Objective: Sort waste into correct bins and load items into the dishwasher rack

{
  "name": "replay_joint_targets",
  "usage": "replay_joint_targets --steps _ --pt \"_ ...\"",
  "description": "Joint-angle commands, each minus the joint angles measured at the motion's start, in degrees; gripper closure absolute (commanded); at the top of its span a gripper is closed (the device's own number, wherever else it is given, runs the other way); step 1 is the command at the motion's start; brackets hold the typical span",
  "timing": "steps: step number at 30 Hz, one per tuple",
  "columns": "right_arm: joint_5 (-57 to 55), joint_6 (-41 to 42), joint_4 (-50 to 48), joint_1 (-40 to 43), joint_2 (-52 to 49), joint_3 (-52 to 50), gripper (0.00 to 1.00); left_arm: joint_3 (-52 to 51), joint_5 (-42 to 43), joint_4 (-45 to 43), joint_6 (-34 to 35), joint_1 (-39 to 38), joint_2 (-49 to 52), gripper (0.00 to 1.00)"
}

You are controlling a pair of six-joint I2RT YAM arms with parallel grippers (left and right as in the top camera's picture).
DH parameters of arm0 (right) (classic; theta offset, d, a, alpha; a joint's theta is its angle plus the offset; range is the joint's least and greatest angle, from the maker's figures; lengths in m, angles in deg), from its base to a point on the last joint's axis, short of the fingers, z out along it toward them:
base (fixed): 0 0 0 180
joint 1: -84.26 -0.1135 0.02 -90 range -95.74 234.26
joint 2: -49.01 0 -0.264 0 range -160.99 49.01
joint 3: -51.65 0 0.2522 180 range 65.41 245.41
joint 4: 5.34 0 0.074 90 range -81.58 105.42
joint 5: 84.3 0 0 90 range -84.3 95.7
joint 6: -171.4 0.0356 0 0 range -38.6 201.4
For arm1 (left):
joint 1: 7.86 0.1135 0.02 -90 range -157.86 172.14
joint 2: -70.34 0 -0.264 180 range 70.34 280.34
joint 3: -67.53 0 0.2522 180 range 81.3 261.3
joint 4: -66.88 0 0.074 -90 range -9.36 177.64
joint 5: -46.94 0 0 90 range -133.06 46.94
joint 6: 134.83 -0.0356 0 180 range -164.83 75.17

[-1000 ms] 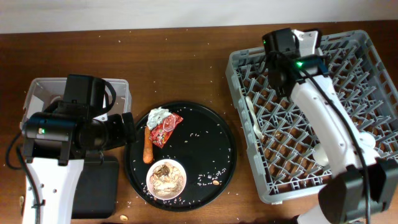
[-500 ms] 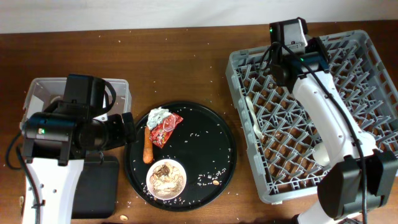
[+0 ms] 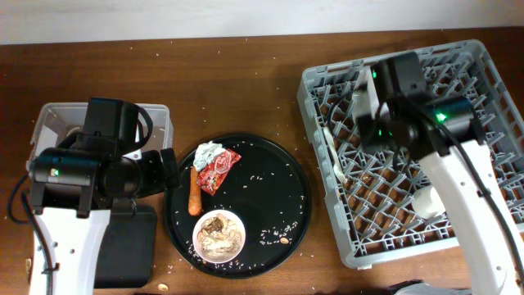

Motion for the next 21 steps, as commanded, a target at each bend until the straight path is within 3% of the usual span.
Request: replay_joint_targets --steps 1,3,6,8,10,15,18,21 --pt "20.61 10.73 1.75 -3.52 -3.13 -10.86 0.46 0.68 -0.44 0.0 0.35 0.2 -0.35 0.01" --pt "20.59 17.09 -7.65 -7.85 -4.48 -24.85 0.46 0.68 -0.44 0.0 0.35 0.2 -0.35 0.01" --pt "20.59 24.09 -22.14 -8.41 -4.61 -37.16 0.48 0.68 -0.44 0.0 0.35 0.2 -0.35 0.01" --pt "20.92 24.0 -23.47 -8.44 -4.61 -38.86 0.55 0.68 -0.44 0.02 0.35 0.2 -0.35 0.01" --pt "26.45 25.0 -24.5 -8.41 -4.61 -38.84 0.7 0.68 -0.44 0.02 0.35 0.2 -0.35 0.01" --pt "32.79 40.76 -37.83 -8.37 -4.61 -38.77 0.66 0.68 -0.44 0.0 0.35 0.2 -0.35 0.01" --pt "32.48 38.51 -36.06 -8.33 -3.74 -36.22 0.62 0.68 -0.44 0.0 0.35 0.2 -0.35 0.01" --pt "19.65 28.63 -18.91 -8.48 0.26 -23.82 0.62 0.68 -0.44 0.0 0.35 0.2 -0.35 0.01"
